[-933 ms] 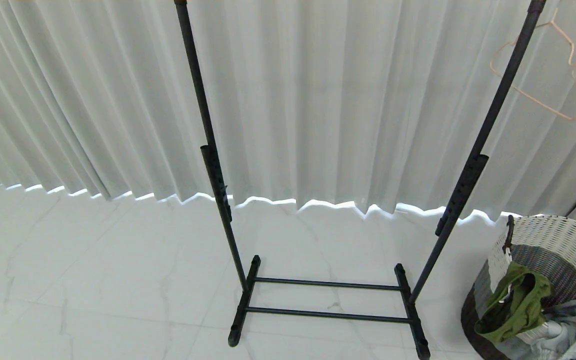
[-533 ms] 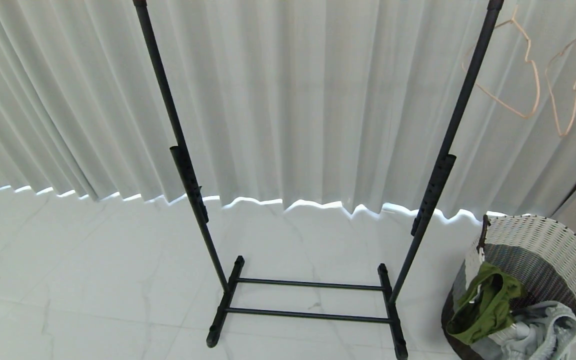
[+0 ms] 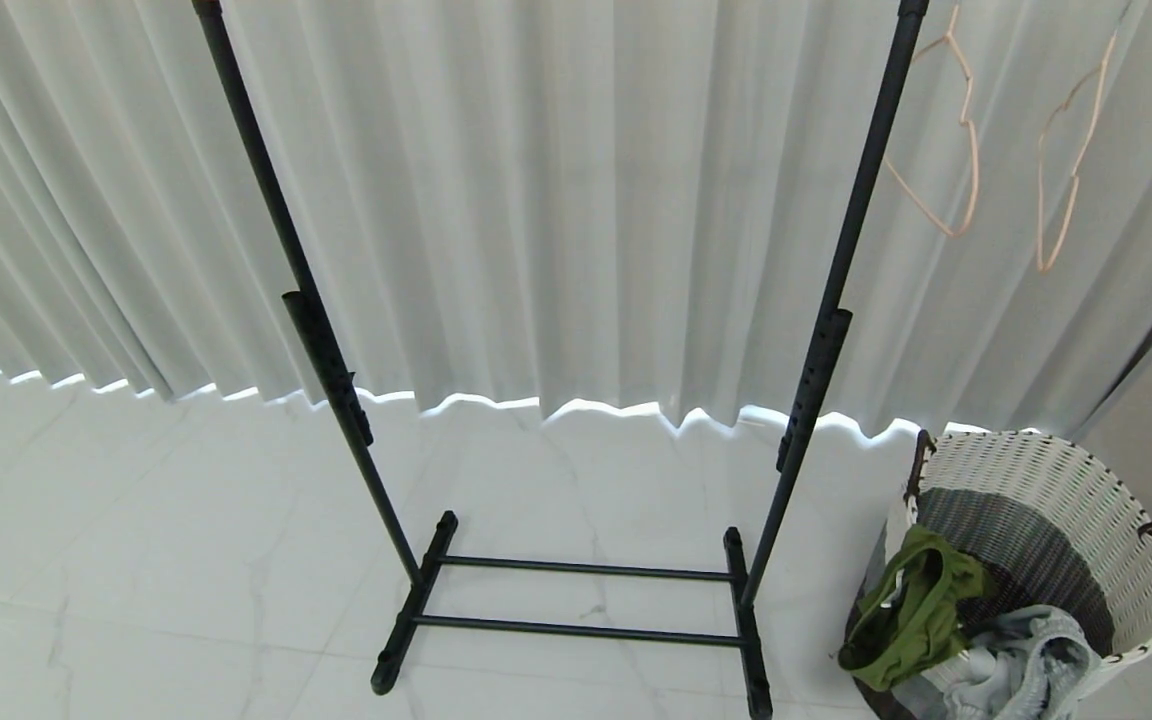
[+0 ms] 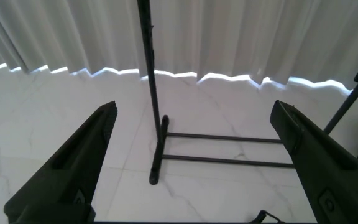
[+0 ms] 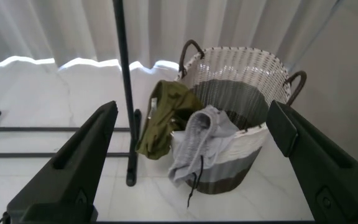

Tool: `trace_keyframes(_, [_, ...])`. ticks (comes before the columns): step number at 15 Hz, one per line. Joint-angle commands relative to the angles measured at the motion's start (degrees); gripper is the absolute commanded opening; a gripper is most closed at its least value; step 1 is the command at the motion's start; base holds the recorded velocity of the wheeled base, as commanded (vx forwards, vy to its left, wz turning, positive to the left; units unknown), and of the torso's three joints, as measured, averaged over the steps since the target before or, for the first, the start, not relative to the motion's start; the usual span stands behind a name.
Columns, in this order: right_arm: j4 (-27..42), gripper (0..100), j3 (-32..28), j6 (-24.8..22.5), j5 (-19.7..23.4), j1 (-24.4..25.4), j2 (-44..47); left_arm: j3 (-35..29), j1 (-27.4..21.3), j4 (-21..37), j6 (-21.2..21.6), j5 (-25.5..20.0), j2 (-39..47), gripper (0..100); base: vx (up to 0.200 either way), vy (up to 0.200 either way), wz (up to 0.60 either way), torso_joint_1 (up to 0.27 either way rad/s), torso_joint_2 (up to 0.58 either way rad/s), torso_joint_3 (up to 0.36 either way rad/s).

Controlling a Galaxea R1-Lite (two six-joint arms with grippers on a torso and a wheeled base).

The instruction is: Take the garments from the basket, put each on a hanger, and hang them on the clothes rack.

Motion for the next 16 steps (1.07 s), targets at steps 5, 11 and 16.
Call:
trace_keyframes(5, [0.1, 100, 0.0, -0.4, 0.0, 0.0, 0.0, 0.0, 0.1, 0.0, 0.0, 0.0, 0.1, 100, 0.000, 0.000, 0.00, 0.000, 0.00, 0.000])
trace_keyframes(11, [0.1, 100, 0.0, 0.3, 0.0, 0.0, 0.0, 0.0, 0.1, 0.0, -0.1, 0.0, 0.1, 100, 0.000, 0.000, -0.30, 0.000, 0.00, 0.001])
trace_keyframes(16, [0.1, 100, 0.0, 0.3, 0.0, 0.0, 0.0, 0.0, 0.1, 0.0, 0.0, 0.0, 0.1, 100, 0.080, 0.000, 0.00, -0.002, 0.00, 0.003])
